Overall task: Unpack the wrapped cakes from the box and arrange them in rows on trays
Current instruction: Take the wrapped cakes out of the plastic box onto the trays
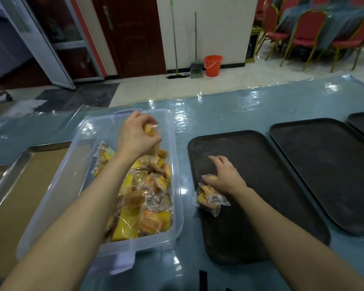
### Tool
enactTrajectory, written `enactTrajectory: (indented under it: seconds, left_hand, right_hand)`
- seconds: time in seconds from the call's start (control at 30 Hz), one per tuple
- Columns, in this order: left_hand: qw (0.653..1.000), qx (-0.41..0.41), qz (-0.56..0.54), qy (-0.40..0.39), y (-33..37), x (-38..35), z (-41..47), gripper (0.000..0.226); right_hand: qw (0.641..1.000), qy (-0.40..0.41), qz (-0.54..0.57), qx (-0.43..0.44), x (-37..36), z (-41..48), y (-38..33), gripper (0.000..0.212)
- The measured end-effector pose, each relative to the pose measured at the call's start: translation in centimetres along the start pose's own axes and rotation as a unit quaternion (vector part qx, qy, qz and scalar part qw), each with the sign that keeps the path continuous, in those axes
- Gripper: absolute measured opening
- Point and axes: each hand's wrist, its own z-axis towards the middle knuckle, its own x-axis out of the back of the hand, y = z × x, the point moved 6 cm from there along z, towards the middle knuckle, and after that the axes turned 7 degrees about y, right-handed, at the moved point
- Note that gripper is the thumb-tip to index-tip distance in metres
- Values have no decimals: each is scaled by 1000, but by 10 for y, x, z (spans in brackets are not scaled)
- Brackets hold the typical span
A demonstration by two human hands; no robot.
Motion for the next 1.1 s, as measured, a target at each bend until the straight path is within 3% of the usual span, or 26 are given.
enactTrajectory:
  seconds: [0.13,0.23,0.37,0.43,0.57,0.7,0.93,1.03,1.1]
  left_hand:
    - [994,-97,-42,-39,90,-32,21,34]
    - [980,-119,-17,-155,132,-97,13,37]
    - [936,-130,55,-321,148,-191,-25,38]
    - [911,-140,86,-378,145,-224,-46,47]
    - [866,-143,98,-469,129,-253,-72,86]
    - [888,-143,84,-429,113,-229,-50,90]
    - [979,-78,-3,-190,32,-90,27,46]
    - [989,-54,51,-127,-31,-40,31,38]
    - [986,-17,87,-141,-70,-18,25,41]
  right_hand:
    - [999,26,8,-39,29,-7,24,88]
    - [995,49,11,-90,46,-27,54,86]
    - [989,62,11,-132,59,-60,91,86]
    - [987,59,8,-152,60,-74,106,85]
    - [984,45,4,-171,59,-84,117,84]
    - [990,32,2,-139,58,-65,92,81]
    - [989,127,45,61,75,8,-51,59]
    - [968,184,88,149,81,33,-131,50]
    - [954,195,94,208,76,45,-182,46]
